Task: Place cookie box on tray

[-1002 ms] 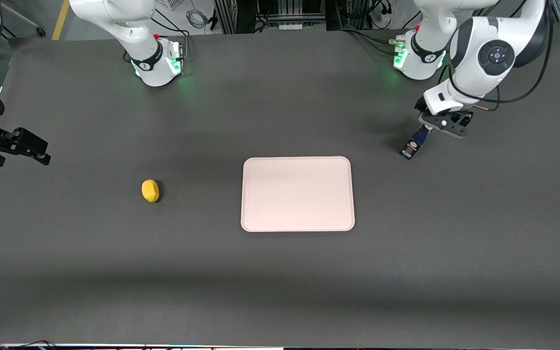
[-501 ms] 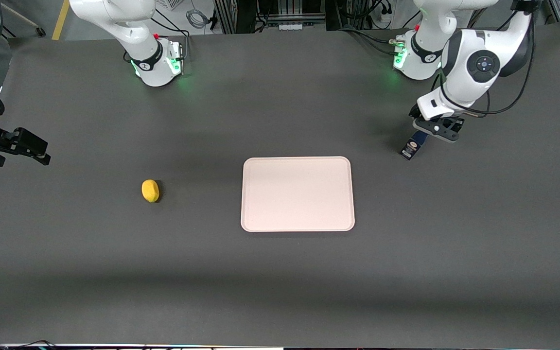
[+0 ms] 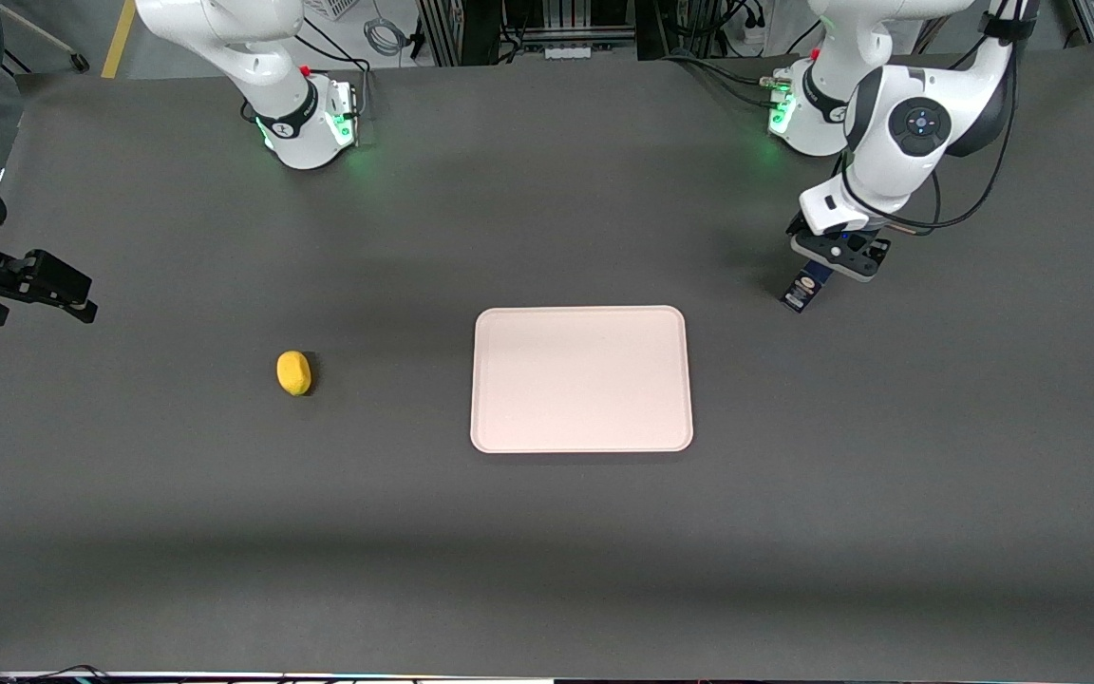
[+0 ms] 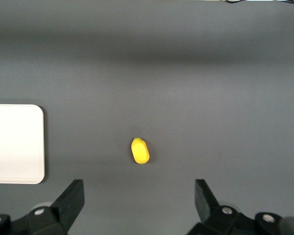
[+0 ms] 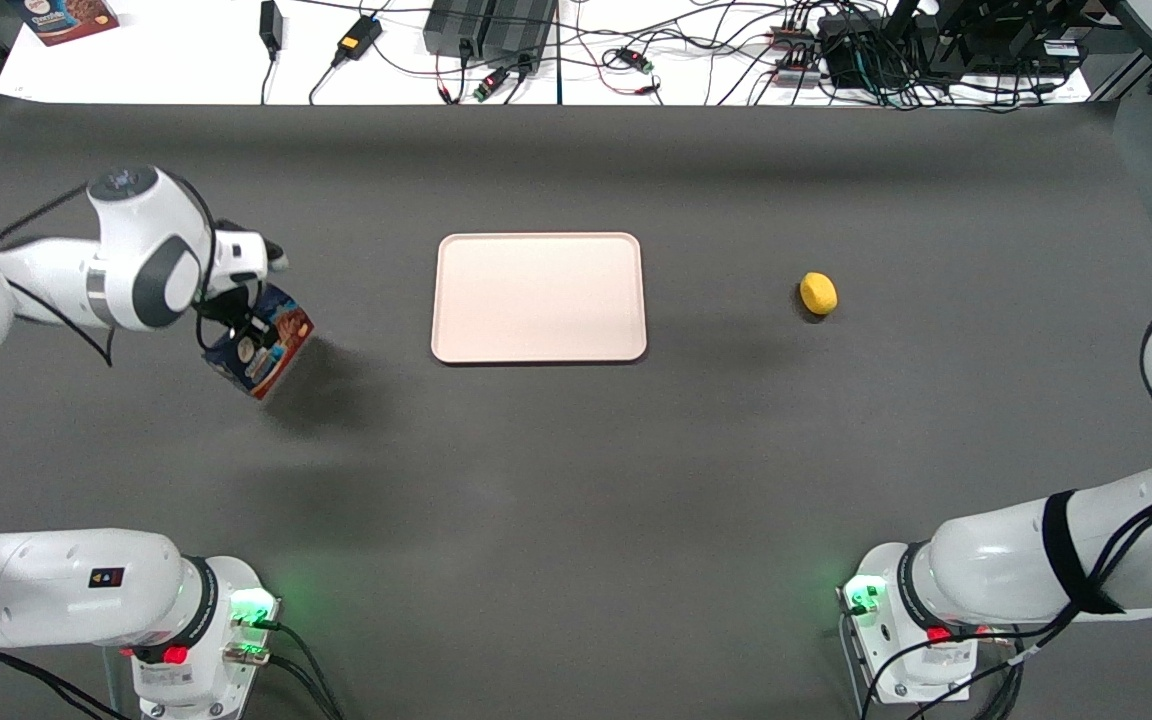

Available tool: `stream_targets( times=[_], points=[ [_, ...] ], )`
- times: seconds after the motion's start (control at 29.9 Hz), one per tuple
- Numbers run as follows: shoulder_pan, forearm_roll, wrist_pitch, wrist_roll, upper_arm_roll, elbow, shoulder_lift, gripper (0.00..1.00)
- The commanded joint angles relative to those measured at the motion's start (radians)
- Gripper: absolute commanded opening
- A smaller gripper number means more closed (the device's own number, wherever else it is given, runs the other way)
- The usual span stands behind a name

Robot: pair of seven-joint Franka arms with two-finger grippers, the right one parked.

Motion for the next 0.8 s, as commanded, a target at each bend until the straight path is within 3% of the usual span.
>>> stream_targets(
  times=[0.0,0.33,0.57,0.77],
  points=[
    [-0.004,-0.008,-0.199,-0.021,0.008,0.147,-0.078,0.08],
    [-0.003,-0.007,-0.653,-0.071,0.049,0.537,-0.079,0.09],
    [-0.003,-0.008,-0.775,-0.102,0.048,0.655,-0.076,0.08],
    [-0.006,-0.022,-0.776,-0.161,0.041,0.675,-0.075,0.09]
  ],
)
